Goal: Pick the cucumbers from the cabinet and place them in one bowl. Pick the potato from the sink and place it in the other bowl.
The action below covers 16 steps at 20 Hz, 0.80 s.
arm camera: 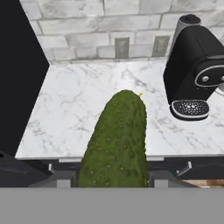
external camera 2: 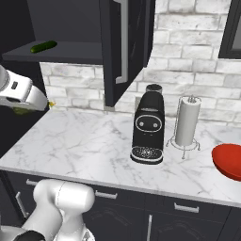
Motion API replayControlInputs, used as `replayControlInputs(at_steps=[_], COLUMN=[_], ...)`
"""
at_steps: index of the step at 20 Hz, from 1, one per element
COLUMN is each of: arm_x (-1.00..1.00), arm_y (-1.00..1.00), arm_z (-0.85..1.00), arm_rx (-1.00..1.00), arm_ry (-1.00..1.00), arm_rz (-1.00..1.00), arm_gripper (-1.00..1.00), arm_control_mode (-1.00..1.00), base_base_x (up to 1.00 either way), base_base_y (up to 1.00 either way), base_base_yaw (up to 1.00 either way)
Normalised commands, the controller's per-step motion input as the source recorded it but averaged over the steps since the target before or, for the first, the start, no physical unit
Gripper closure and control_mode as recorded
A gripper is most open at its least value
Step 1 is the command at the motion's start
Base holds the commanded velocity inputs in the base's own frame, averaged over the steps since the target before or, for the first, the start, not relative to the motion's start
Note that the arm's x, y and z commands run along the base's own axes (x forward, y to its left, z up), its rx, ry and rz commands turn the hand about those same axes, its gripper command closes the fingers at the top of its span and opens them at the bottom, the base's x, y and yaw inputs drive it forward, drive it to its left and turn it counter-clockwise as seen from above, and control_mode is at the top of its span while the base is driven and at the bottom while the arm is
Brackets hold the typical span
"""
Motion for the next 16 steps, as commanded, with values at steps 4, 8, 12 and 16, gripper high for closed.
replayControlInputs(at_steps=[4, 8, 12, 16], arm_x=[-0.38, -0.3, -0.36, -0.31], arm_y=[0.0, 0.0, 0.0, 0.0], arm_z=[-0.66, -0.53, -0.36, -0.09], arm_rx=[0.0, 0.0, 0.0, 0.0], arm_ry=[0.08, 0.06, 0.08, 0.07], arm_rz=[0.0, 0.0, 0.0, 0.0], arm_gripper=[1.0, 1.0, 1.0, 1.0], arm_control_mode=[-1.0, -1.0, -1.0, -1.0], base_base_x=[0.0, 0.0, 0.0, 0.0], base_base_y=[0.0, 0.0, 0.0, 0.0], base_base_yaw=[0.0, 0.0, 0.0, 0.0])
